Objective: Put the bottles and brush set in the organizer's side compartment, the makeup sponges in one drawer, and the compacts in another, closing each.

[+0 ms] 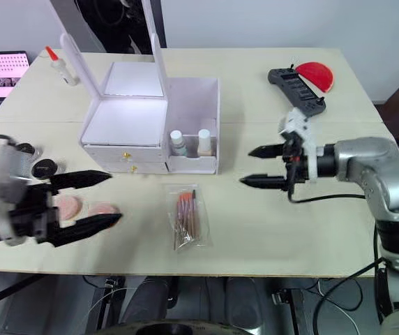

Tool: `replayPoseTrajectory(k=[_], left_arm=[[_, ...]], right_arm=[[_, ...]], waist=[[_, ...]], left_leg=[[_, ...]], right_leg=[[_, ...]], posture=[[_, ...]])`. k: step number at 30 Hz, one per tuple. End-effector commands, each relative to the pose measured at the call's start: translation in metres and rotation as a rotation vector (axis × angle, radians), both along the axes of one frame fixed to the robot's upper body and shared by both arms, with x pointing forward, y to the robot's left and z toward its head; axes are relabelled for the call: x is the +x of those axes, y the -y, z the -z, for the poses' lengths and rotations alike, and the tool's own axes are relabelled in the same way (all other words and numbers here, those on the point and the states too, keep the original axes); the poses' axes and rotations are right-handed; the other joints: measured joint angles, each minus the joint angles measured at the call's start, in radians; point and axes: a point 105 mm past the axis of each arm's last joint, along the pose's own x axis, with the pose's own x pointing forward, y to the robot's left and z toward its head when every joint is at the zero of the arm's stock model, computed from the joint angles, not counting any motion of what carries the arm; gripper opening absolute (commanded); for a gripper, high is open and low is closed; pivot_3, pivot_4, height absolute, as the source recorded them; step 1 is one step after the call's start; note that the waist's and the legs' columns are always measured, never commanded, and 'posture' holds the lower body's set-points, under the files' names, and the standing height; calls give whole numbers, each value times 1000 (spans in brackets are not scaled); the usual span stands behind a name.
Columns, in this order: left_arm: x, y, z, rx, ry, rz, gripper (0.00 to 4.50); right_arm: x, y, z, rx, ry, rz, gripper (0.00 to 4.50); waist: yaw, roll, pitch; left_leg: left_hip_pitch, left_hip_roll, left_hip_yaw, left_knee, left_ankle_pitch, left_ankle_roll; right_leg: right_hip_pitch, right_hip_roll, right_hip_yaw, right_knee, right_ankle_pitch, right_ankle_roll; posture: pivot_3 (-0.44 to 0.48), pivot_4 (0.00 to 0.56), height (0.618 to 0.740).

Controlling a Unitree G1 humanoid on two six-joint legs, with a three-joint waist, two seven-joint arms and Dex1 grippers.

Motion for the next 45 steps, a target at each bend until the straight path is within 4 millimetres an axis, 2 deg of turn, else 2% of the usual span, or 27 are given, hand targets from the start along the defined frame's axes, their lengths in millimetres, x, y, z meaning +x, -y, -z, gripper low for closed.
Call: replayPoseTrajectory(k=[1,3,5,8,10,12,15,19,22,26,30,37,45], left_arm=[[1,6,7,25,10,-7,4500],[1,6,15,45,10,-23,4500],[2,1,26,70,-21,-63,4500],[2,-2,32,28,-65,-109,3675],[2,-4,38,-38,-138,-163,2661],[-2,-4,57,-79,-285,-224,1573],[-6,18,61,-283,-430,-233,48],[7,28,84,-298,-511,-316,48],[22,35,89,-341,-514,-349,48],[32,40,100,-308,-516,-374,48],[42,34,129,-199,-550,-474,48],[40,41,138,-203,-586,-462,48],[41,41,140,-193,-578,-470,48]], right_arm=[[-13,-6,6,-48,-130,-4,4437],[-14,-14,17,-44,-324,47,4437],[-13,-22,23,-70,-415,67,4437],[-13,-30,25,-82,-439,68,4500],[-11,-34,28,-88,-452,69,4500],[-10,-37,34,-101,-472,75,4500],[-9,-43,43,-121,-493,78,4500],[1,-52,51,-110,-509,117,4500],[6,-59,56,-103,-514,136,4500],[7,-64,61,-103,-517,150,4500],[9,-72,61,-68,-533,150,4500],[0,-84,65,-26,-609,109,4500],[-8,-97,86,-56,-722,114,4500]], waist=[[4,0,0],[5,0,0],[6,0,0],[16,0,0],[19,0,0],[14,-1,-1],[14,-1,-1],[15,-2,-1],[14,-2,-1],[10,-2,-2],[7,-3,-2],[9,-2,-3],[6,-2,-10]], left_leg=[[0,0,0,0,0,0],[0,1,0,0,0,0],[0,1,0,0,0,0],[-1,4,-1,0,0,0],[-3,4,-2,0,0,0],[-4,4,-2,0,0,0],[-3,4,-2,0,0,0],[-2,5,-3,3,0,0],[-2,5,-3,9,0,0],[-1,8,-3,14,0,0],[2,9,-3,15,0,0],[3,10,-4,13,0,0],[3,10,-4,12,0,0]], right_leg=[[0,0,0,0,0,0],[0,1,0,0,0,0],[-1,2,0,0,1,-1],[-2,4,0,0,1,-2],[-3,5,0,0,1,-2],[-3,5,0,-1,1,-2],[-3,5,0,-1,1,-1],[-2,6,0,4,1,-2],[-2,7,0,9,2,-3],[0,10,0,10,4,-7],[3,11,0,10,5,-8],[3,13,0,9,5,-8],[3,13,0,7,5,-8]], posture=[[0,150,740],[0,150,740],[0,150,740],[0,150,740],[0,150,740],[0,150,740],[0,150,740],[0,150,740],[0,150,740],[0,150,740],[0,150,740],[0,150,740],[0,150,740]])
